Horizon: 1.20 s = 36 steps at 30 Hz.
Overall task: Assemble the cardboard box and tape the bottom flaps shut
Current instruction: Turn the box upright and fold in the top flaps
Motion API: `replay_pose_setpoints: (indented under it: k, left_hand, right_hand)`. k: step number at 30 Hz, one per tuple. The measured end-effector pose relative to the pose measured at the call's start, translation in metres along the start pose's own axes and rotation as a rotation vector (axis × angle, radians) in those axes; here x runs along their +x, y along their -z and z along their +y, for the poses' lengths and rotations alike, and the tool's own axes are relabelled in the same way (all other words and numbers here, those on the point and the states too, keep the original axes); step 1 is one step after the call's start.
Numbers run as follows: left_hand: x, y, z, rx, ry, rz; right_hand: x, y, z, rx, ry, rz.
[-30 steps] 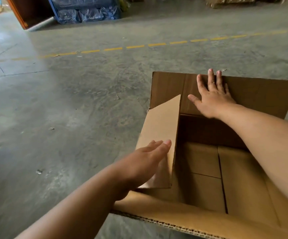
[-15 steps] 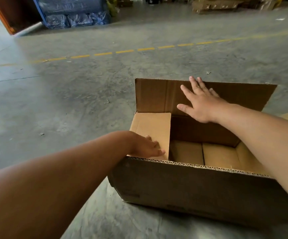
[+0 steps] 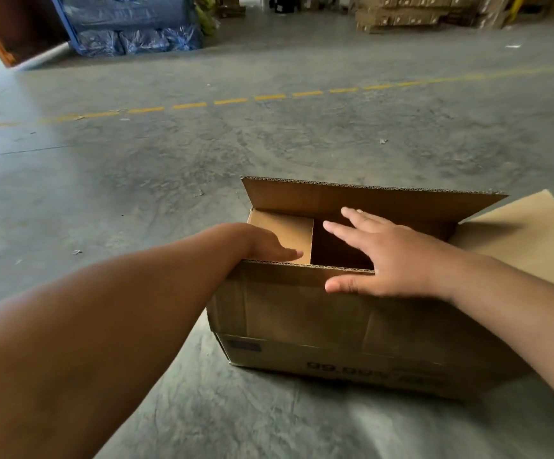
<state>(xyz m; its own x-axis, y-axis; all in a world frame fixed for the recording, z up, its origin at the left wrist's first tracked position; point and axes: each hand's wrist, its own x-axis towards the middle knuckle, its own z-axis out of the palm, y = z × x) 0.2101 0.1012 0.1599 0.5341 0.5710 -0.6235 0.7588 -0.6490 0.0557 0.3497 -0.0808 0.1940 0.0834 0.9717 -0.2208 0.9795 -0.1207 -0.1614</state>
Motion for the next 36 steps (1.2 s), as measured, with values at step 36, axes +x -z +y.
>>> replay_pose_setpoints:
  k: [36]
  left_hand:
    - [-0.062, -0.027, 0.217, -0.021, -0.693, 0.306]
  right_hand:
    - [-0.166, -0.029, 0.168, 0.306, -0.868, 0.431]
